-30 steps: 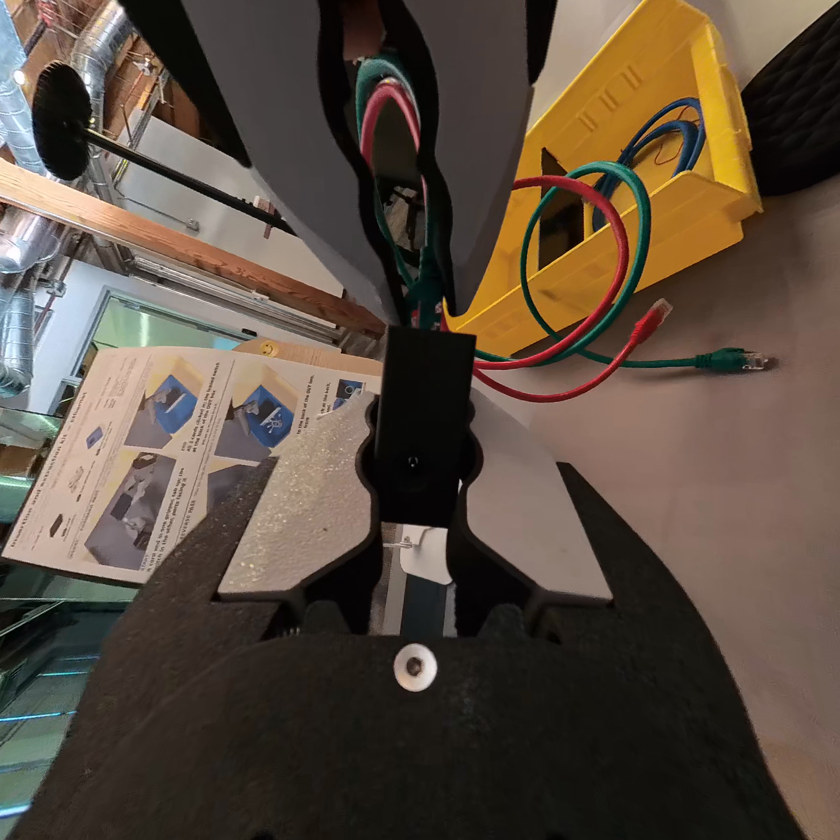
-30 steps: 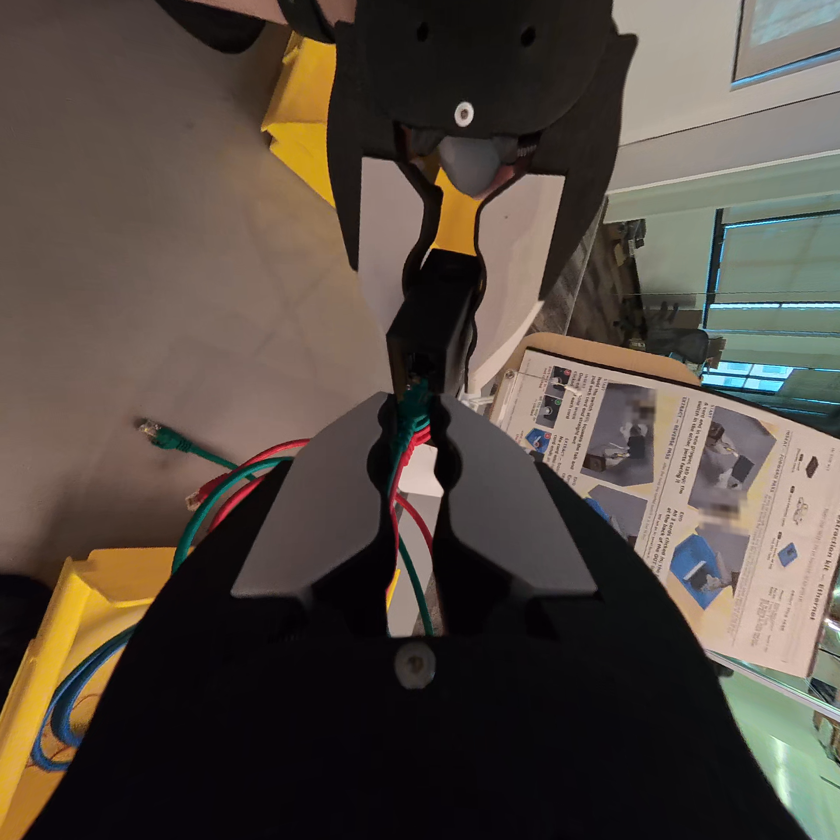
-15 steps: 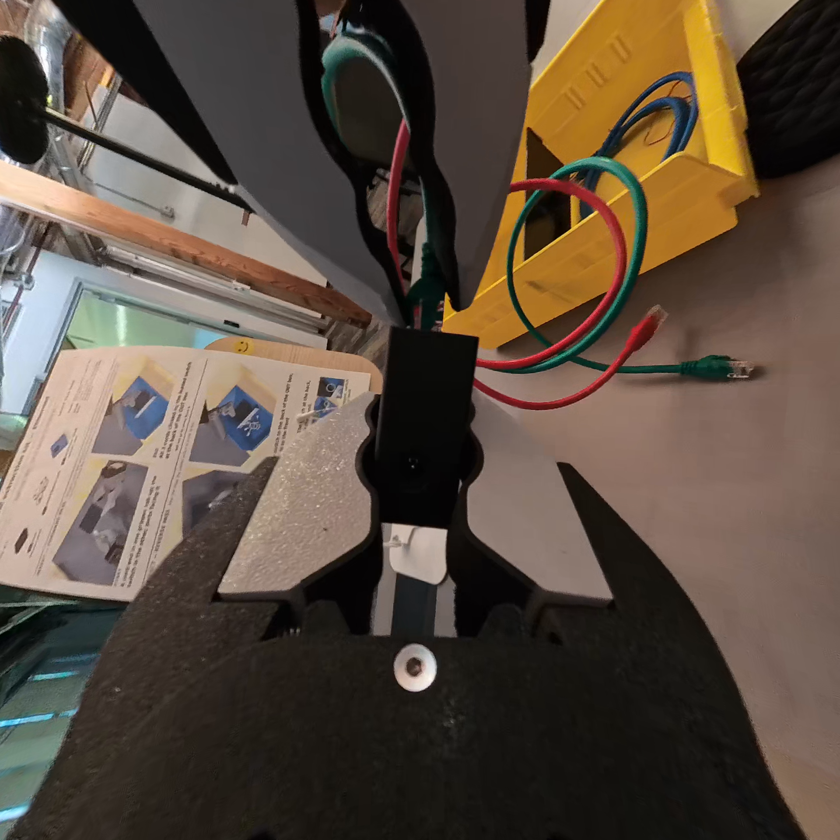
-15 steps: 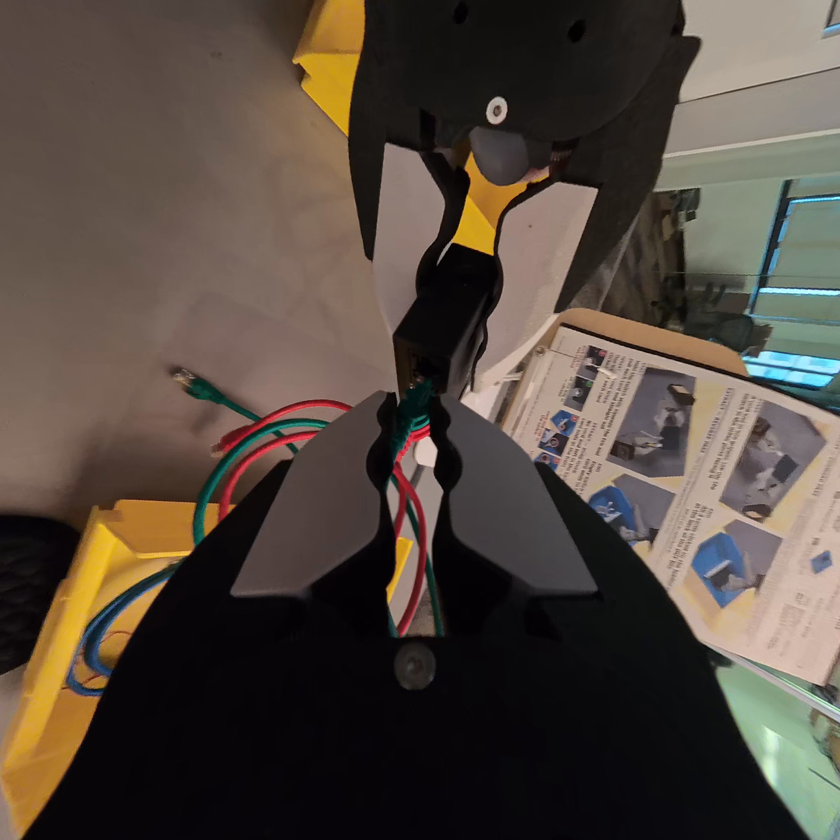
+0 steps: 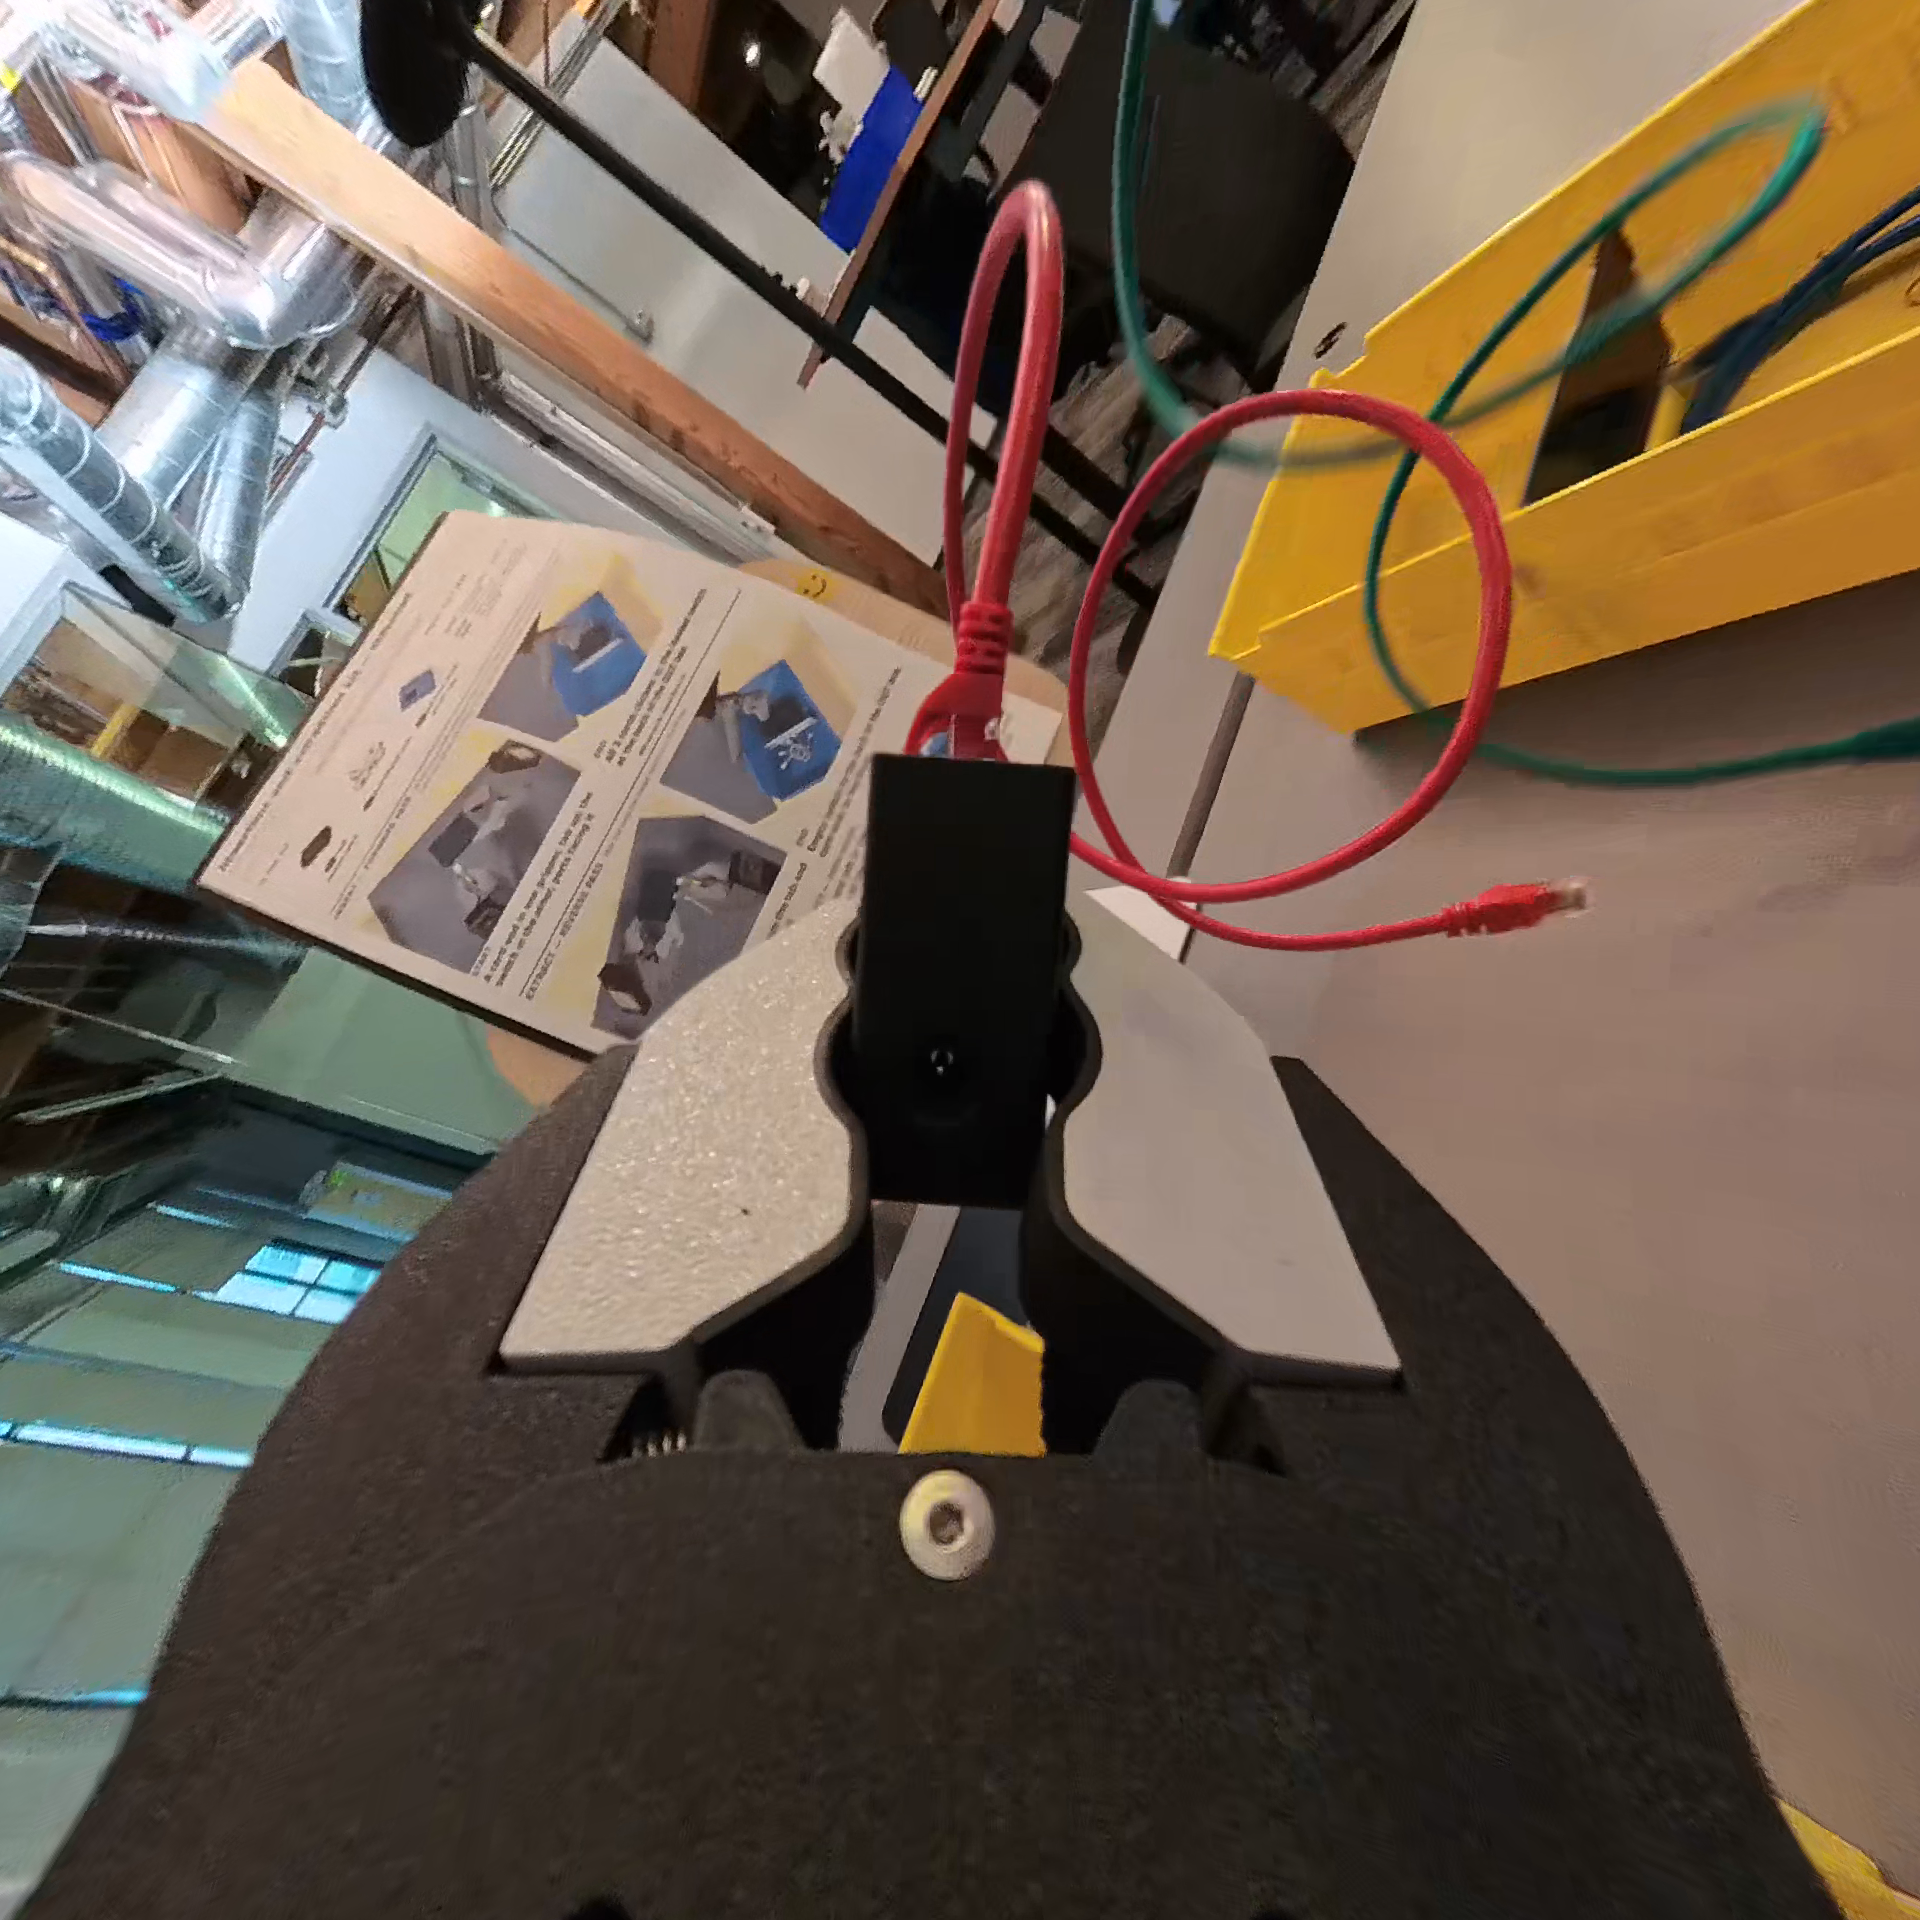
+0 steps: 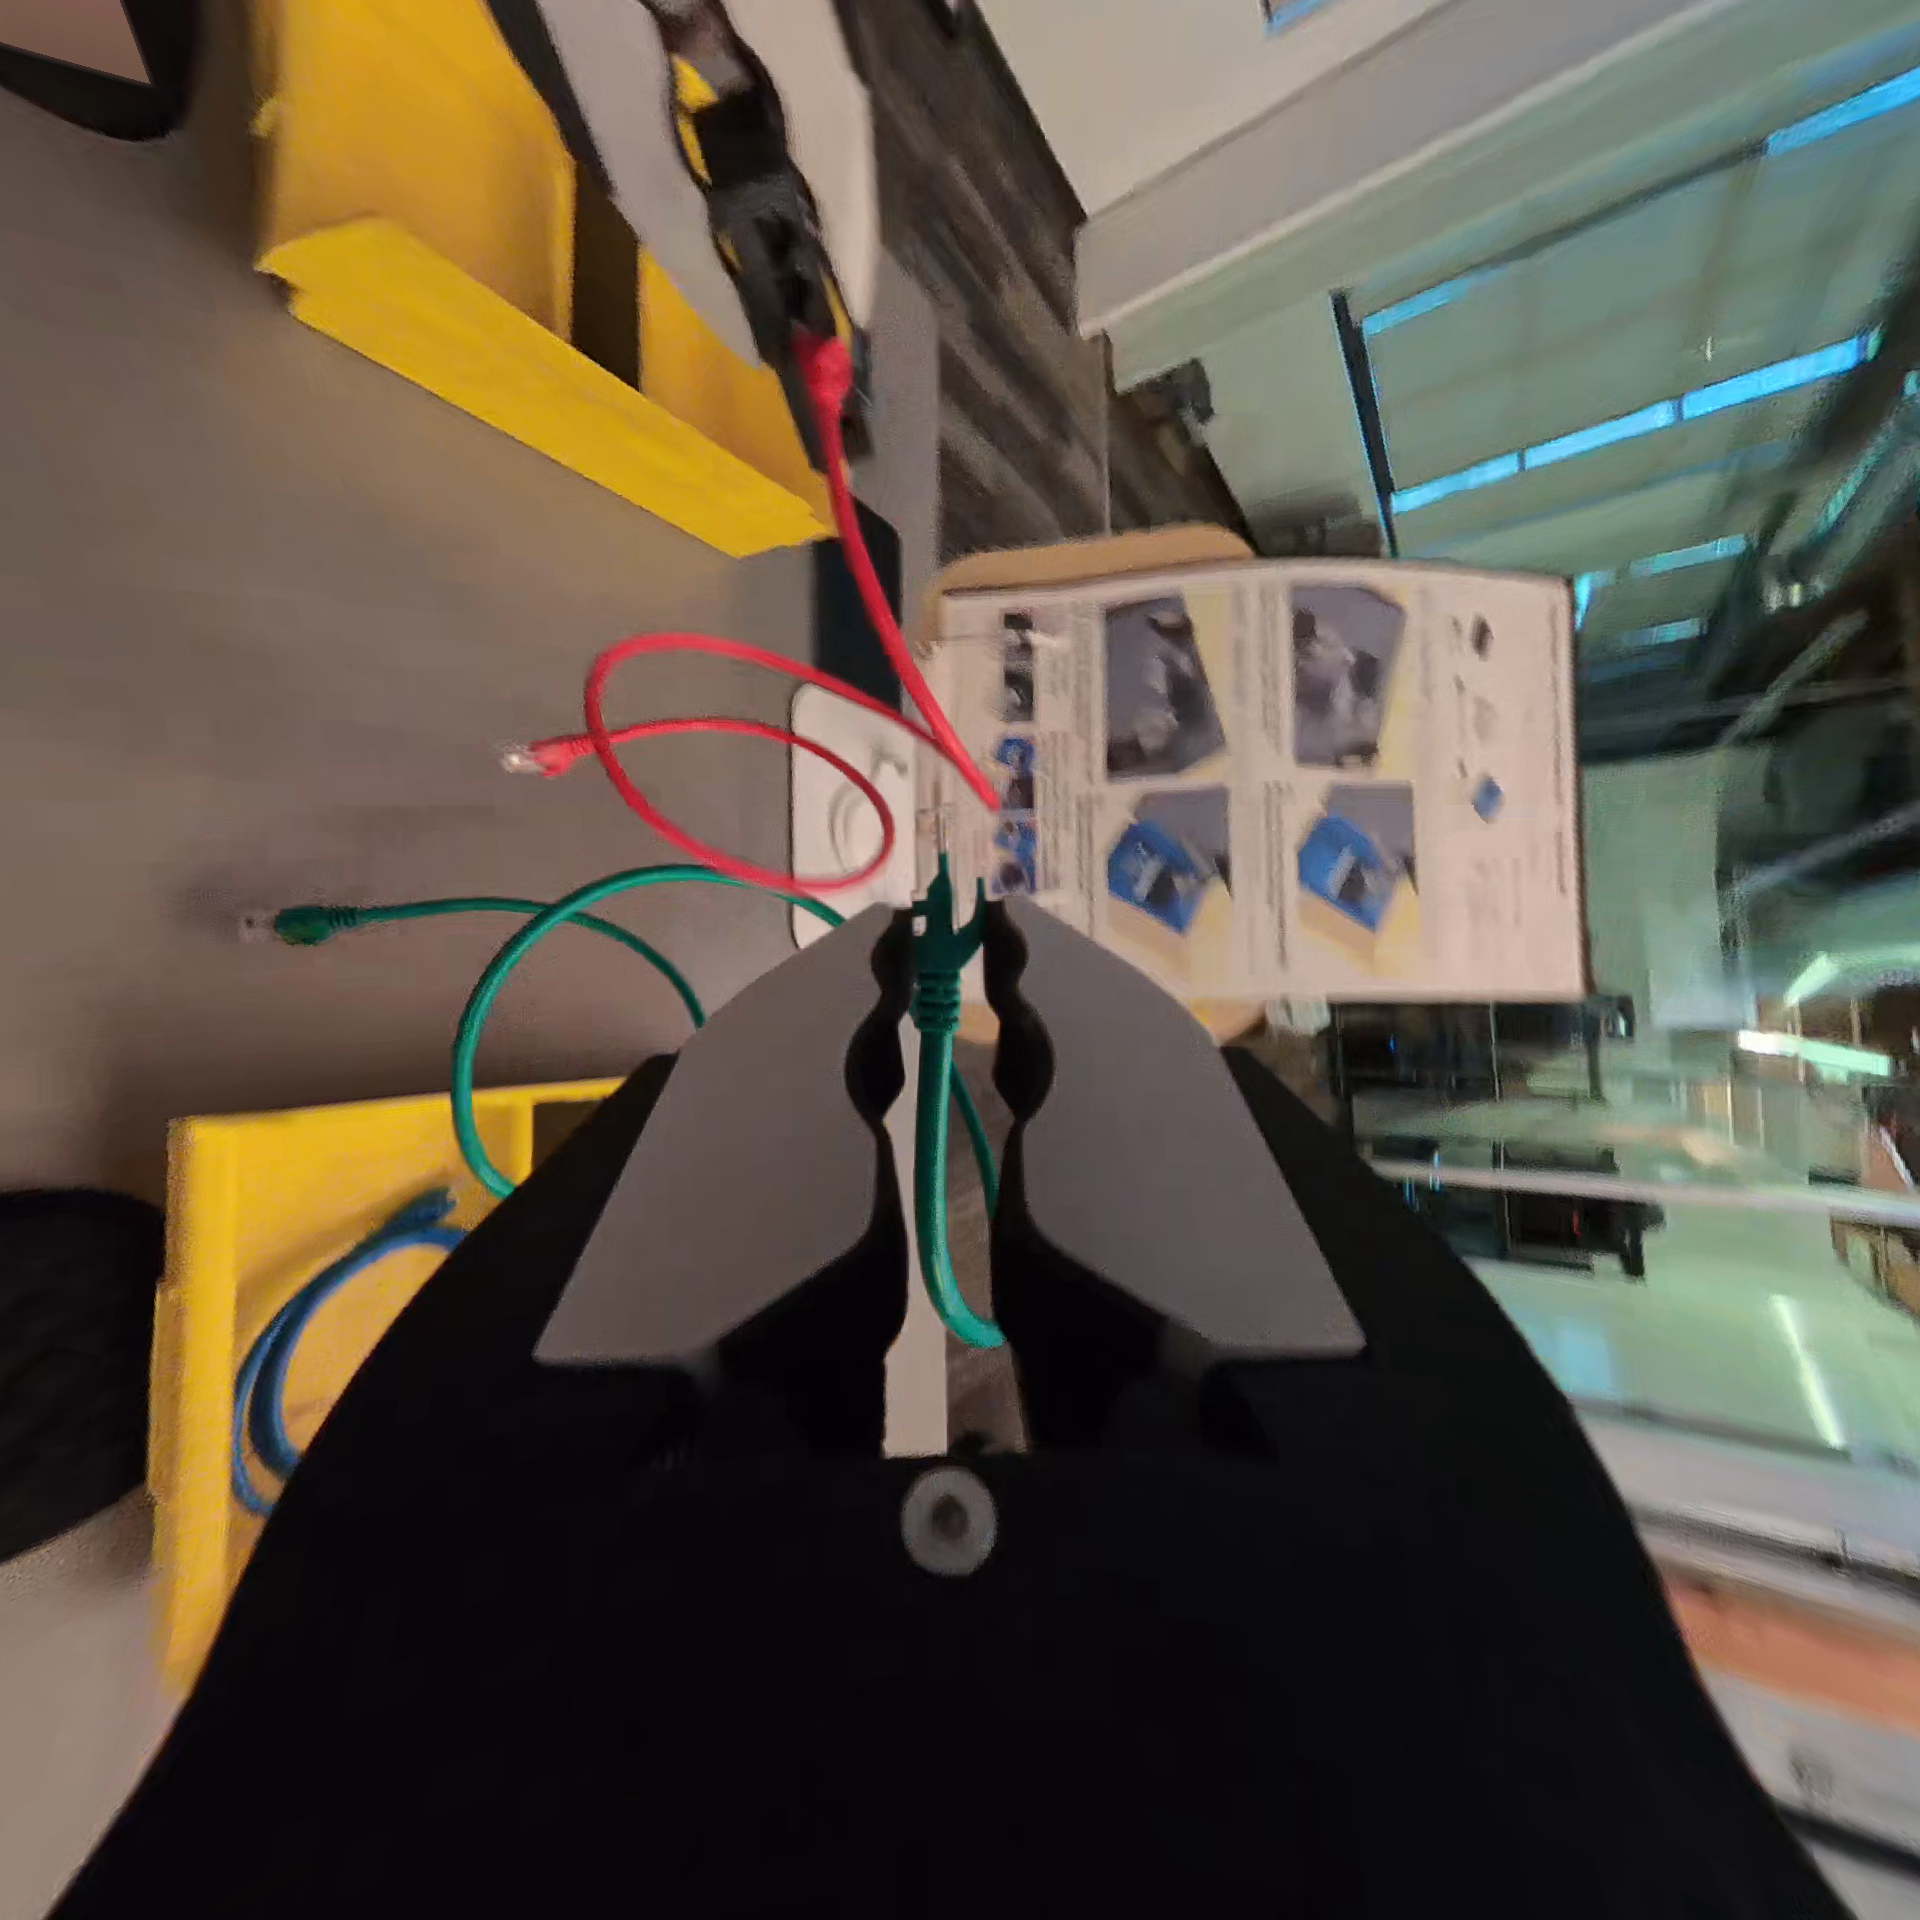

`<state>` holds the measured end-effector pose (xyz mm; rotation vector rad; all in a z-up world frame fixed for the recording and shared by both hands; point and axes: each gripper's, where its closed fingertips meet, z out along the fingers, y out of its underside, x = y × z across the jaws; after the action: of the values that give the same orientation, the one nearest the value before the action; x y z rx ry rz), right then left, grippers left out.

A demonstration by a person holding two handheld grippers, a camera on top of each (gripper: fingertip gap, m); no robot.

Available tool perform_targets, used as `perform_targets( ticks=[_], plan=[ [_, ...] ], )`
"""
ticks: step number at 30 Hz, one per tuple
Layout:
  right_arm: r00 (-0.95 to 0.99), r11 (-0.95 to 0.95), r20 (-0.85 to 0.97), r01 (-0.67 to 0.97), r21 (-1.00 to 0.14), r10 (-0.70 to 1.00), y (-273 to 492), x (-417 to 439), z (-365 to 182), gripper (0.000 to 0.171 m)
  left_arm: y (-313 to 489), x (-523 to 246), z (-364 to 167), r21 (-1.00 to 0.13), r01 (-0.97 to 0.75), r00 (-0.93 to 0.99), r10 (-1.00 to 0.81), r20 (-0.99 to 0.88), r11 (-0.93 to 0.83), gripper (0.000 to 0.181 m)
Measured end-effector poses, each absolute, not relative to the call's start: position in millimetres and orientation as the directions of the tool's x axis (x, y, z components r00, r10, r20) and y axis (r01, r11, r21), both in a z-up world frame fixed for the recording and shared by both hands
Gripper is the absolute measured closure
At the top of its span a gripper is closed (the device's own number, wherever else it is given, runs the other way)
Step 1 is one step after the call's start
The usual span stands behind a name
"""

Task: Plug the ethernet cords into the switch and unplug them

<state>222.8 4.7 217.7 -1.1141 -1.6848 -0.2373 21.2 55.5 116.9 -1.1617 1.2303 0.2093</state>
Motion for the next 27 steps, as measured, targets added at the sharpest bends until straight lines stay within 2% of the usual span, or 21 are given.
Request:
perform_targets(
  ticks=[3, 6, 10, 15, 23, 24, 27],
  plan=[
    [0.041, 0.432, 0.809, 0.829, -0.355, 0.587, 18, 258, 227, 0.157, 61, 8, 117, -0.604, -0.679, 0.432, -0.439, -0.788, 0.417, 0.152],
    [0.065, 0.329, 0.764, 0.877, -0.351, 0.642, 32, 285, 195, 0.157, 61, -1, 120, -0.613, -0.678, 0.453, -0.427, -0.783, 0.405, 0.152],
    [0.099, 0.292, 0.732, 0.875, -0.387, 0.674, 39, 299, 155, 0.156, 61, 2, 118, -0.608, -0.684, 0.444, -0.431, -0.786, 0.404, 0.152],
    [0.161, 0.228, 0.688, 0.869, -0.439, 0.708, 39, 306, 132, 0.156, 61, 8, 116, -0.600, -0.687, 0.428, -0.439, -0.790, 0.410, 0.152],
    [0.122, 0.154, 0.514, 0.873, -0.462, 0.849, -5, 288, 72, 0.157, 59, 9, 118, -0.607, -0.679, 0.432, -0.444, -0.785, 0.413, 0.152],
    [0.127, 0.139, 0.503, 0.878, -0.458, 0.855, -2, 289, 63, 0.157, 59, 10, 118, -0.604, -0.681, 0.429, -0.443, -0.787, 0.414, 0.152],
    [0.122, 0.053, 0.479, 0.941, -0.335, 0.869, 23, 316, 17, 0.157, 57, 16, 117, -0.594, -0.683, 0.414, -0.445, -0.794, 0.424, 0.152]
  ],
)
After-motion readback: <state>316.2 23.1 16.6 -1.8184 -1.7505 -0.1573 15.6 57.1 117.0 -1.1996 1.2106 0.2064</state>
